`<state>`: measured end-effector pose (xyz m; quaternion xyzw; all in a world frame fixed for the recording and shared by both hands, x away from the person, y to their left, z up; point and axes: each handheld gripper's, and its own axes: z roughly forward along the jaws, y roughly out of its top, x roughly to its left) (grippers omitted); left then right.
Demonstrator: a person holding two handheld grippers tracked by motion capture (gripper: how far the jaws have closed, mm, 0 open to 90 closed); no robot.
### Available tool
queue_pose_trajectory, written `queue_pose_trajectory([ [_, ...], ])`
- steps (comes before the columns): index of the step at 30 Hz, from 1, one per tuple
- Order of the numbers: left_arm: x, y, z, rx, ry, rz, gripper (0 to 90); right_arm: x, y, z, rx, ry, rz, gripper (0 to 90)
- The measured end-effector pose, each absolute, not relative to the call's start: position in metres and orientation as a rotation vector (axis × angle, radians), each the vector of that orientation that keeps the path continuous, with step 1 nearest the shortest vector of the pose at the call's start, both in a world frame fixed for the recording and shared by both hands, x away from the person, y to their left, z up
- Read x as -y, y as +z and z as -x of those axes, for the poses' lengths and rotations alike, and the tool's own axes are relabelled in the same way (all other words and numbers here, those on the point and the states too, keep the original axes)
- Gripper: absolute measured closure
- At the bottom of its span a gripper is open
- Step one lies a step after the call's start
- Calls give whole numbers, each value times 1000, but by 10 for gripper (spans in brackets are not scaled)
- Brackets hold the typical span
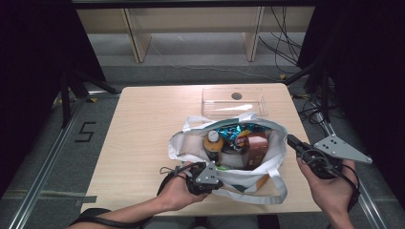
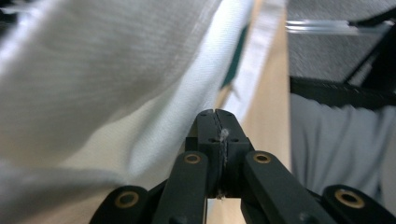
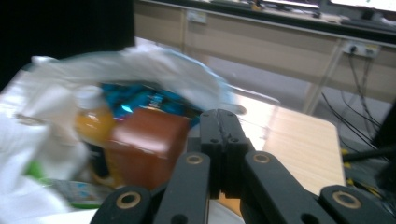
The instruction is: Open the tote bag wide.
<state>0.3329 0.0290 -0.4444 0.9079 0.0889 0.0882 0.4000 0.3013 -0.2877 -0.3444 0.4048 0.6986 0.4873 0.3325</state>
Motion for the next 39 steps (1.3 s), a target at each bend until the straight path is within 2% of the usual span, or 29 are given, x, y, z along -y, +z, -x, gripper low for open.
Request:
queue_pose_trajectory([
  [3, -28, -443, -336, -252, 232, -2276, 890, 279, -340, -298, -1848, 1308, -1020, 900],
  [7, -29, -440, -341, -192, 263, -2308, 891, 266, -337, -297, -1908, 1352, -946, 891],
  [12, -26, -443, -341, -260, 262, -2259, 891, 240, -345, -299, -2081, 1369, -840, 780],
  [19, -23, -442, -343, -271, 275, -2259, 892, 210, -357, -305, -2274, 1363, -749, 560],
  [22, -21, -442, -345, -274, 278, -2275, 893, 200, -363, -306, -2378, 1308, -752, 528],
  [26, -20, -440, -349, -261, 294, -2285, 894, 192, -374, -312, -2477, 1121, -673, 559],
  [34, -15, -441, -354, -304, 335, -2245, 894, 185, -385, -319, -2573, 940, -648, 861],
  [39, -11, -438, -357, -317, 392, -2222, 894, 190, -374, -316, -2595, 987, -654, 885],
])
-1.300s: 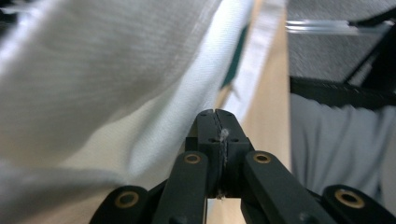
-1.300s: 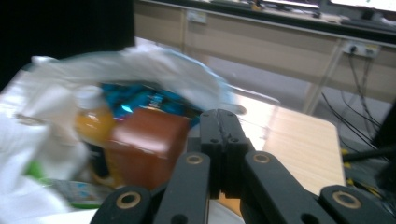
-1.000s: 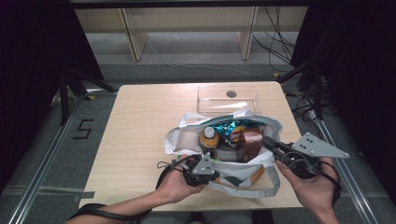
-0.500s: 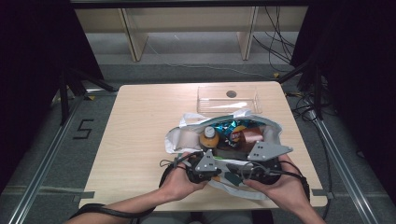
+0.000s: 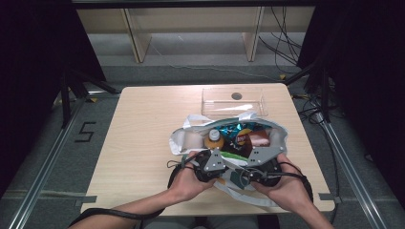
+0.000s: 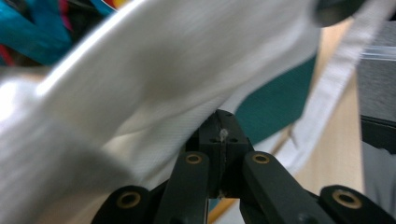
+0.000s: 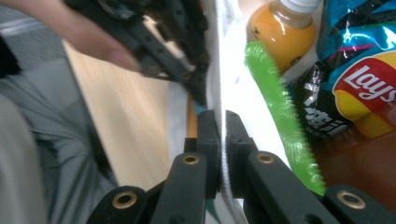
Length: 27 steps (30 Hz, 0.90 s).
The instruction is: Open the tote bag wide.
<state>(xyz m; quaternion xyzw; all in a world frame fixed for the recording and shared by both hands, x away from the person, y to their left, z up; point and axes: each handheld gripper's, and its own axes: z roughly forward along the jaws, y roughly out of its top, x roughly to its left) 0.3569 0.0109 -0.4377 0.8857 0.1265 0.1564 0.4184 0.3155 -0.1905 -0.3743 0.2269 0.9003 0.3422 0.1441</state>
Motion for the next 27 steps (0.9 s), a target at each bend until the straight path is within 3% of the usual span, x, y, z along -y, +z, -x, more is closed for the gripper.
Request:
queue_pose_trajectory([
  [12, -15, -434, -362, -352, 440, -2185, 893, 203, -391, -320, -2618, 1020, -766, 883],
  [20, -29, -427, -350, -316, 368, -2218, 875, 207, -410, -333, -2611, 1013, -877, 883],
  [27, -41, -413, -339, -269, 378, -2178, 771, 208, -413, -335, -2608, 995, -888, 882],
])
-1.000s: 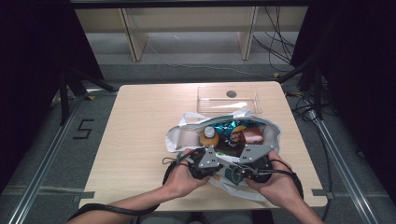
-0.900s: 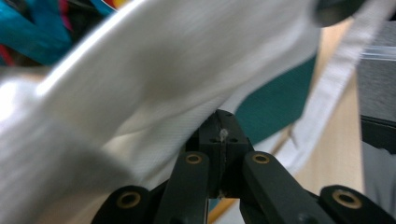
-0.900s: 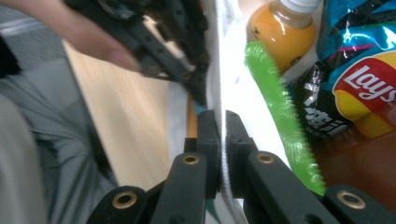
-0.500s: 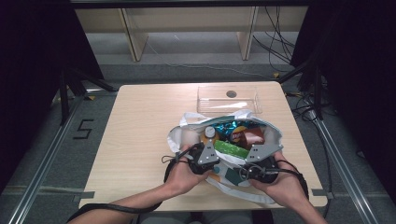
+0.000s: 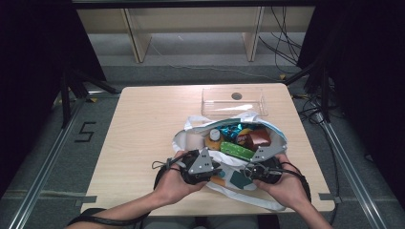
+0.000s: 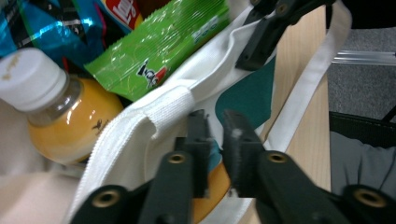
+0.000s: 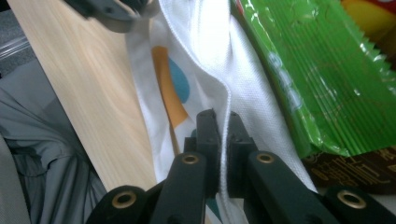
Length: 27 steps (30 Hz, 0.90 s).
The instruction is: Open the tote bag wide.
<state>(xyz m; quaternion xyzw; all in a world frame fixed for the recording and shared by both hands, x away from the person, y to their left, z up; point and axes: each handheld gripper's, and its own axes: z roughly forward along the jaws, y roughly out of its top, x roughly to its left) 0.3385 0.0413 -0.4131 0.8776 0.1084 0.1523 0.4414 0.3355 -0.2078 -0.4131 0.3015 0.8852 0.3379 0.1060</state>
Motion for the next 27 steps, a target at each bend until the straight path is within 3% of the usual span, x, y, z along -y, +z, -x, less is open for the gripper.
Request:
queue_pose_trajectory([
  [5, -45, -411, -335, -265, 329, -2134, 674, 210, -420, -340, -2615, 975, -882, 882],
  [17, -44, -414, -342, -214, 402, -2179, 607, 209, -426, -342, -2620, 938, -920, 882],
  [27, -37, -425, -359, -255, 383, -2193, 668, 207, -434, -343, -2655, 873, -951, 880],
])
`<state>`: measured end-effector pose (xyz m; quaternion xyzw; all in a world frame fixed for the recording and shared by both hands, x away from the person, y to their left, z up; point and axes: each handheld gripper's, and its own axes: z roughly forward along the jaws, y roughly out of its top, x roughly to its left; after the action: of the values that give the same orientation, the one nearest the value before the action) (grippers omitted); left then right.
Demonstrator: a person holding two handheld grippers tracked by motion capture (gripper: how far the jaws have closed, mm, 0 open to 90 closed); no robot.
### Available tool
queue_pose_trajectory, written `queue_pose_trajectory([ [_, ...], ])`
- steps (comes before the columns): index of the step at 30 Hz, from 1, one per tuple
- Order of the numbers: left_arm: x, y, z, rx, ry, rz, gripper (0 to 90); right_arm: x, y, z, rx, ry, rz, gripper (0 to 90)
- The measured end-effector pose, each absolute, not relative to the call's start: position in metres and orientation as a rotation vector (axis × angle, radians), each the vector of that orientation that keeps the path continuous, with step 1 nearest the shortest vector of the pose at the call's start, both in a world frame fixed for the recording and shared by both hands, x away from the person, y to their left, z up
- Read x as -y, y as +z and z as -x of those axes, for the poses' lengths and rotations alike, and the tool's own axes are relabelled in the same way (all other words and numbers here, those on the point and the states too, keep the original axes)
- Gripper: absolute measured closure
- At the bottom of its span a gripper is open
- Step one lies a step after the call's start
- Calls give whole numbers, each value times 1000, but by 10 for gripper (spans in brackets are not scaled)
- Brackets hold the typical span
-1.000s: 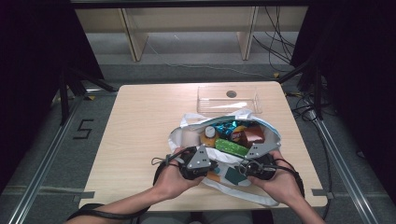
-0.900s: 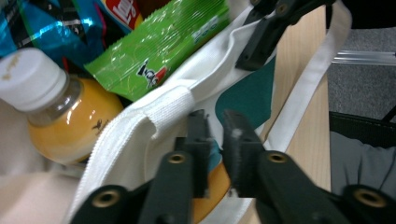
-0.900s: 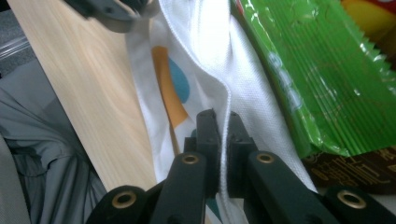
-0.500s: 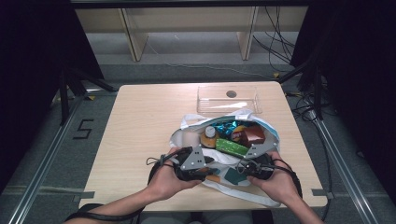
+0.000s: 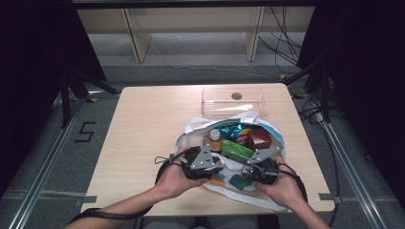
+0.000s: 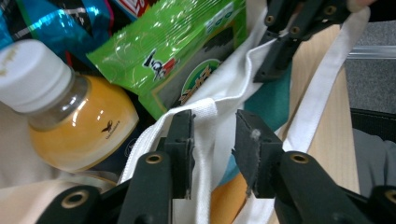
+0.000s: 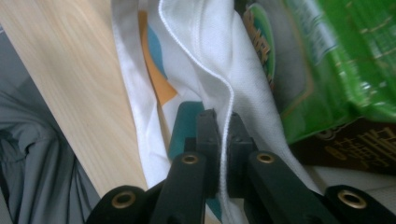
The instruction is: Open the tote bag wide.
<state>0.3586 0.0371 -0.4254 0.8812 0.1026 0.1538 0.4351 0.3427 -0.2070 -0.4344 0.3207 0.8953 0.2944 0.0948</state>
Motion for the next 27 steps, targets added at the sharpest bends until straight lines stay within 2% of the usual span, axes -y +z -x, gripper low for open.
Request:
queue_pose_trajectory([
  [1, -37, -427, -360, -258, 380, -2198, 669, 206, -436, -342, -2642, 888, -962, 873],
  [3, -38, -427, -362, -260, 384, -2209, 675, 206, -435, -341, -2639, 900, -933, 805],
  [8, -39, -426, -364, -275, 367, -2199, 680, 207, -416, -335, -2589, 990, -920, 686],
  [17, -49, -420, -358, -302, 326, -2190, 651, 217, -377, -329, -2412, 1131, -893, 675],
  [27, -74, -399, -351, -312, 354, -2149, 655, 238, -363, -326, -2312, 1168, -942, 721],
])
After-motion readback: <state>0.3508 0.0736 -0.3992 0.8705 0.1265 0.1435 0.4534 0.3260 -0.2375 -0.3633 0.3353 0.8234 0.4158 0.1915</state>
